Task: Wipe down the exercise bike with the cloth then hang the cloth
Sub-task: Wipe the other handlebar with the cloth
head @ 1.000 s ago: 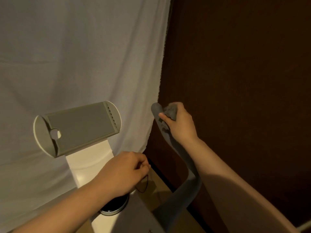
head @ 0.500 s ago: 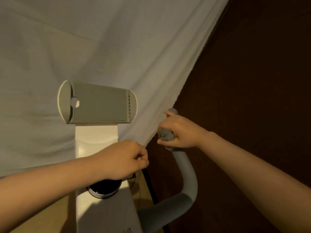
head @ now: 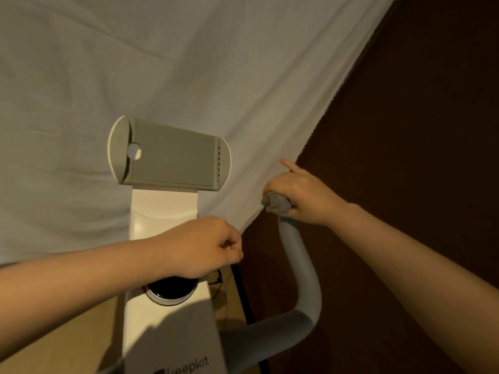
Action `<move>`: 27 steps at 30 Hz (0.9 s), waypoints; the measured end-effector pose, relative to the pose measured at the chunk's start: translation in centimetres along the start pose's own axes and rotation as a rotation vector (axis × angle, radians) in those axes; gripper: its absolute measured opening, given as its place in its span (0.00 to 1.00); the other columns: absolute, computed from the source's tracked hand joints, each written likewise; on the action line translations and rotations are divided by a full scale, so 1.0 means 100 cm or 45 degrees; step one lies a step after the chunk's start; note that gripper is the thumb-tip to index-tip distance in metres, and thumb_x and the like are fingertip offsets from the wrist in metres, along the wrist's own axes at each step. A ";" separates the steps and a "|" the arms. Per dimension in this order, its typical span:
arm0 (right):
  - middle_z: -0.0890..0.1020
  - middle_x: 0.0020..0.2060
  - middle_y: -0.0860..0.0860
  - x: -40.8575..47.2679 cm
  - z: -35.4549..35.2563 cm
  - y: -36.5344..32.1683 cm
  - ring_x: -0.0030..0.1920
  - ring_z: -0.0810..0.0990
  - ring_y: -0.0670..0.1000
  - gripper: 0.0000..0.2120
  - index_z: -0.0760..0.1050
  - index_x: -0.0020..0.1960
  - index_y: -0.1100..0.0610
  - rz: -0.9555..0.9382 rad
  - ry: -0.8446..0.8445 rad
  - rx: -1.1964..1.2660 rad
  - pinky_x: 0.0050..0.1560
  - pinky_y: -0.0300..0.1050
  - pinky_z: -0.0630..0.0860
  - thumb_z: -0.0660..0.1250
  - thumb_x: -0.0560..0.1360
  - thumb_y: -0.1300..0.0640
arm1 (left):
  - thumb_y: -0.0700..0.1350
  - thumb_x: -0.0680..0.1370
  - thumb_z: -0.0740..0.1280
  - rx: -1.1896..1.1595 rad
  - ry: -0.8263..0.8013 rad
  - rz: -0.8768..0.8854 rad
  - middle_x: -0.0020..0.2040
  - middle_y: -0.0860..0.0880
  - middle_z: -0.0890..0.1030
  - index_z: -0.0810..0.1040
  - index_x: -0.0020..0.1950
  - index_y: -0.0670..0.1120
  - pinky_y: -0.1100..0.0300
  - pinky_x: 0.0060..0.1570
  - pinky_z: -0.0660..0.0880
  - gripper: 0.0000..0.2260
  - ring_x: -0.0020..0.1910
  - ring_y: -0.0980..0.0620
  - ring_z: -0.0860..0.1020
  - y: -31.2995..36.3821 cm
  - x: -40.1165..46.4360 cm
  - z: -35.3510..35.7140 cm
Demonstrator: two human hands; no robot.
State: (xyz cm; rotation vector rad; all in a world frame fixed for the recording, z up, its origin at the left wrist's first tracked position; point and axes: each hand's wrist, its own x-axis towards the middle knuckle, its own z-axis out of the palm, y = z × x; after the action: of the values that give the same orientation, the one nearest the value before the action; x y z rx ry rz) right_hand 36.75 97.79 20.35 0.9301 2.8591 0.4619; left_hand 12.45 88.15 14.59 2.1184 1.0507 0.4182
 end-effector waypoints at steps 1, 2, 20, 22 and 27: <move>0.80 0.41 0.45 -0.001 0.004 -0.002 0.44 0.79 0.45 0.08 0.76 0.48 0.51 -0.052 -0.060 0.029 0.77 0.49 0.49 0.73 0.72 0.51 | 0.48 0.79 0.64 0.000 0.000 0.001 0.42 0.47 0.83 0.82 0.47 0.46 0.59 0.45 0.75 0.09 0.40 0.52 0.79 0.000 0.000 0.000; 0.80 0.40 0.46 0.000 0.004 -0.005 0.43 0.78 0.46 0.08 0.76 0.47 0.52 -0.097 -0.153 0.063 0.76 0.52 0.56 0.72 0.73 0.51 | 0.48 0.79 0.64 -0.001 0.003 0.003 0.42 0.47 0.83 0.82 0.47 0.46 0.58 0.45 0.75 0.09 0.41 0.52 0.79 0.000 0.000 0.001; 0.81 0.41 0.41 0.013 -0.002 -0.007 0.45 0.80 0.42 0.12 0.74 0.47 0.49 -0.034 -0.253 0.090 0.76 0.46 0.38 0.70 0.72 0.41 | 0.49 0.79 0.64 -0.022 -0.016 0.013 0.40 0.47 0.83 0.82 0.46 0.47 0.58 0.42 0.75 0.10 0.38 0.52 0.80 -0.003 0.001 0.001; 0.80 0.40 0.41 0.015 -0.007 -0.003 0.44 0.79 0.40 0.18 0.73 0.45 0.47 0.063 -0.188 0.125 0.77 0.48 0.38 0.66 0.70 0.32 | 0.50 0.79 0.64 -0.022 -0.017 0.015 0.40 0.48 0.83 0.82 0.46 0.48 0.59 0.42 0.75 0.09 0.38 0.52 0.80 -0.003 0.001 0.002; 0.77 0.32 0.44 0.012 0.000 -0.013 0.37 0.77 0.41 0.24 0.73 0.42 0.49 0.059 -0.201 0.147 0.76 0.46 0.37 0.54 0.74 0.29 | 0.49 0.79 0.64 -0.030 -0.006 0.014 0.40 0.48 0.83 0.82 0.46 0.47 0.63 0.39 0.73 0.09 0.37 0.53 0.80 -0.002 0.000 0.002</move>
State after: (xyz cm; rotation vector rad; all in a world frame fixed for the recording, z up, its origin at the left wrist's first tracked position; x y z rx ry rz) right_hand 35.02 97.47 19.92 1.0049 2.7501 0.2184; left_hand 12.44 88.13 14.35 2.1042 1.0274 0.4282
